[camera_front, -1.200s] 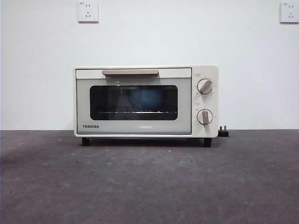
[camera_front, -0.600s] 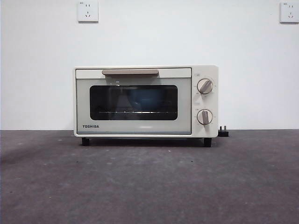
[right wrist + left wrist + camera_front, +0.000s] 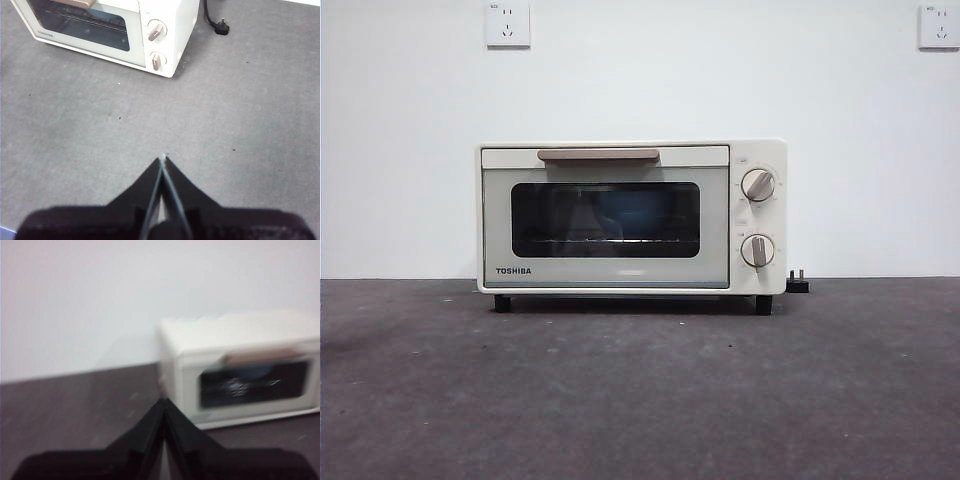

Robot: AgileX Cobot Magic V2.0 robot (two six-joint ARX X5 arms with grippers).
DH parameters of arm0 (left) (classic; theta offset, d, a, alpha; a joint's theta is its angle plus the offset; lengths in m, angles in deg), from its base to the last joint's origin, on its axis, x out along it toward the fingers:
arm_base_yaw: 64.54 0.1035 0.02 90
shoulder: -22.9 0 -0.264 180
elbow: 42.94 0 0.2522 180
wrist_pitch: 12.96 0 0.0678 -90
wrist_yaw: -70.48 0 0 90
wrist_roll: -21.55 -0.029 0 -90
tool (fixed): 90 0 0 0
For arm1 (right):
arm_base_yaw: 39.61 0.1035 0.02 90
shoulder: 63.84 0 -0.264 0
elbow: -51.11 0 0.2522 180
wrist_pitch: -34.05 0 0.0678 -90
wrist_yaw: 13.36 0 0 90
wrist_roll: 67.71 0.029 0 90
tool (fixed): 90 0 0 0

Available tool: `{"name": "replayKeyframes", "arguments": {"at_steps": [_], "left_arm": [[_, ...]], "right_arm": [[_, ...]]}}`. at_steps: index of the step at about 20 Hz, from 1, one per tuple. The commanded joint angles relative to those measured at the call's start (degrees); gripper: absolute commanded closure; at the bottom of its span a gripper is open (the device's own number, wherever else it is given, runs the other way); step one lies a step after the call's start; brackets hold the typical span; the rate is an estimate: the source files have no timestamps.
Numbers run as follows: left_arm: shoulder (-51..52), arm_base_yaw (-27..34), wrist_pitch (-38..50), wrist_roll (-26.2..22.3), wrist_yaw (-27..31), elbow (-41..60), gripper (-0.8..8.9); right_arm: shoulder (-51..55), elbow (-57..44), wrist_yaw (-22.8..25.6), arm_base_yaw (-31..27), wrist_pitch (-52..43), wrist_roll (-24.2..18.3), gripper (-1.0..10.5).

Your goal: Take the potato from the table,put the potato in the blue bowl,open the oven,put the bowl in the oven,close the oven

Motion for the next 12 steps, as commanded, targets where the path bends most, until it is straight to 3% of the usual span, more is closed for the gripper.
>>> {"name": "replayKeyframes", "arguments": {"at_steps": [1,4,10,12], "left_arm": [[6.36,0.22,2.43,-0.59,2.23,10.29,8.18],[12.96,0.20,2.27,-0.61,5.09,17.99,8.18],[20.44,0.20,1.86,0.31,5.25,25.40,8.18],[23.76,0.20,-3.48,0.33,7.48,25.51,8.18]], "right_arm": [[0.04,-0.44,0.26,0.00,-0.31,0.42,9.5],[0.04,-0.44,0.24,0.00,-0.31,0.42,9.5],[-0.26,-0.44,0.26,0.02,-0.31,0.44,9.5],[-0.35,-0.44,0.24,0.00,-0.31,0.44,9.5]]}}
